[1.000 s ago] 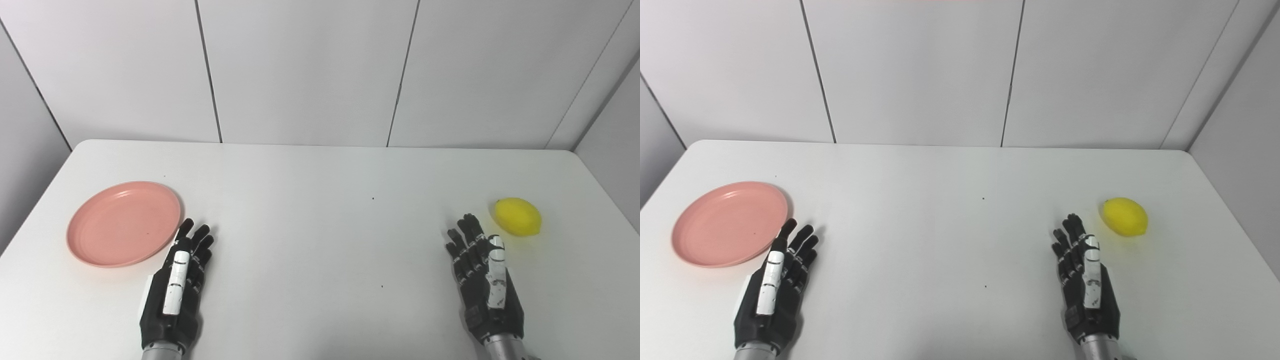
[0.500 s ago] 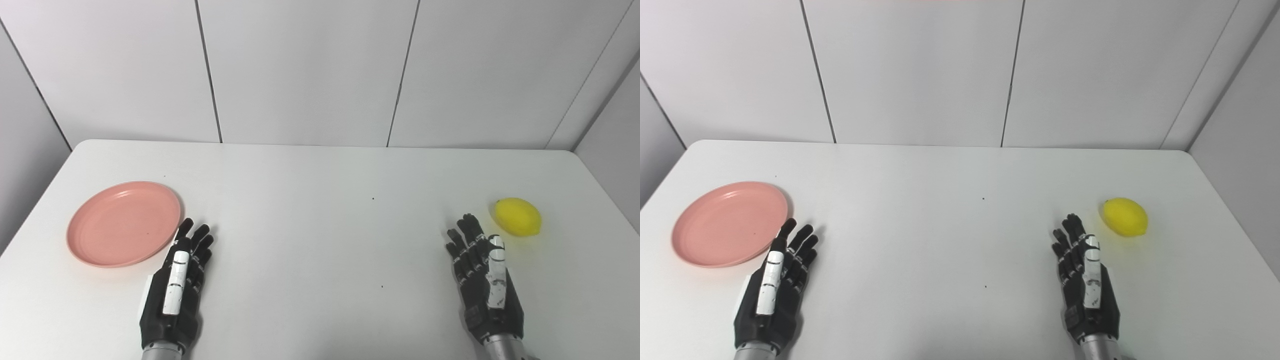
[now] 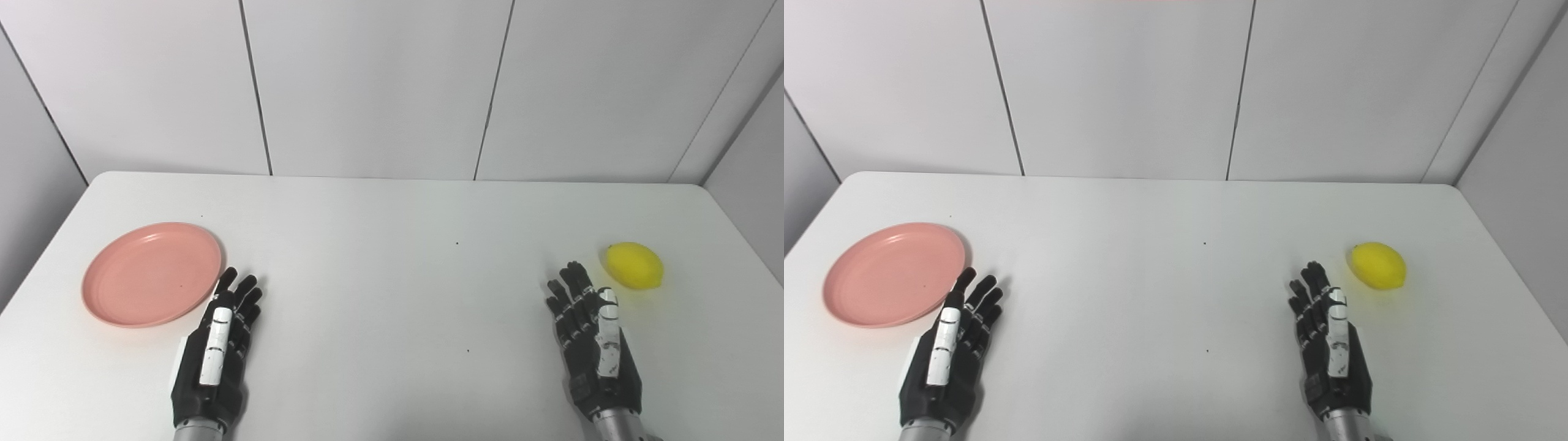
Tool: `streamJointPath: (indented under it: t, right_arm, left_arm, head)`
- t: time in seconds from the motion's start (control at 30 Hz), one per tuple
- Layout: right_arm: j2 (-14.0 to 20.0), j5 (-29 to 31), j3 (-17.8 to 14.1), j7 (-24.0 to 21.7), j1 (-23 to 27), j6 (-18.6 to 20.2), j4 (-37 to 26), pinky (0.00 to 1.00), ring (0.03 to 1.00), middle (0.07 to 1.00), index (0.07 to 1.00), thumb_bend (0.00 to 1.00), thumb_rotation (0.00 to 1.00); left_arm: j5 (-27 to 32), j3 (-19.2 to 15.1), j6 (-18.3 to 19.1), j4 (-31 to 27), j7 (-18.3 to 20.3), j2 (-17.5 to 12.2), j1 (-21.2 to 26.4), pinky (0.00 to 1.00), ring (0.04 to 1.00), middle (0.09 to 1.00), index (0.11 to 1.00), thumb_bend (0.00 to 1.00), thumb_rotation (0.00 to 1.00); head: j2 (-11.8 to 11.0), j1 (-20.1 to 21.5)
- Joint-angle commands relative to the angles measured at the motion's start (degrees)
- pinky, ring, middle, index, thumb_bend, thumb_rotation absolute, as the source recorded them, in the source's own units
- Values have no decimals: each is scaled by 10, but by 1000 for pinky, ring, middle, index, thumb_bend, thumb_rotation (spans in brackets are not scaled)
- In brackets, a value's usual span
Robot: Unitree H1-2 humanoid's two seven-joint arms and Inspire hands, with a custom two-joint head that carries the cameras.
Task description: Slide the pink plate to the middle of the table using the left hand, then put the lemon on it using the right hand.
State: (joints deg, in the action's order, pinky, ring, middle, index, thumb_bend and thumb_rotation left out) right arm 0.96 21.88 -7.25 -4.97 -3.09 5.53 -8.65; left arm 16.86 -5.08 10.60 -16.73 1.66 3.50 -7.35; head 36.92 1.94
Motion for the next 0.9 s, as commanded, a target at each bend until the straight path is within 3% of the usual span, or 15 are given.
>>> streamJointPath:
  t: [0.0,0.5,0.87]
  right_arm:
    - [4,3,-3,0,-9,11,15,1000,954,971,944,791,943]
    - [11,15,-20,-19,0,-7,51,996,942,961,943,805,908]
    - [18,15,-25,-32,1,-21,72,1000,963,984,970,775,964]
  left_arm:
    - [-7,5,-6,1,3,-4,-20,966,917,899,924,607,706]
    - [-20,16,-34,33,-2,11,-16,950,900,883,908,624,689]
    - [-21,22,-54,55,-6,22,-15,941,899,879,901,630,650]
  head:
    - [-1,-6]
    - [-33,-37]
    - [-56,-67]
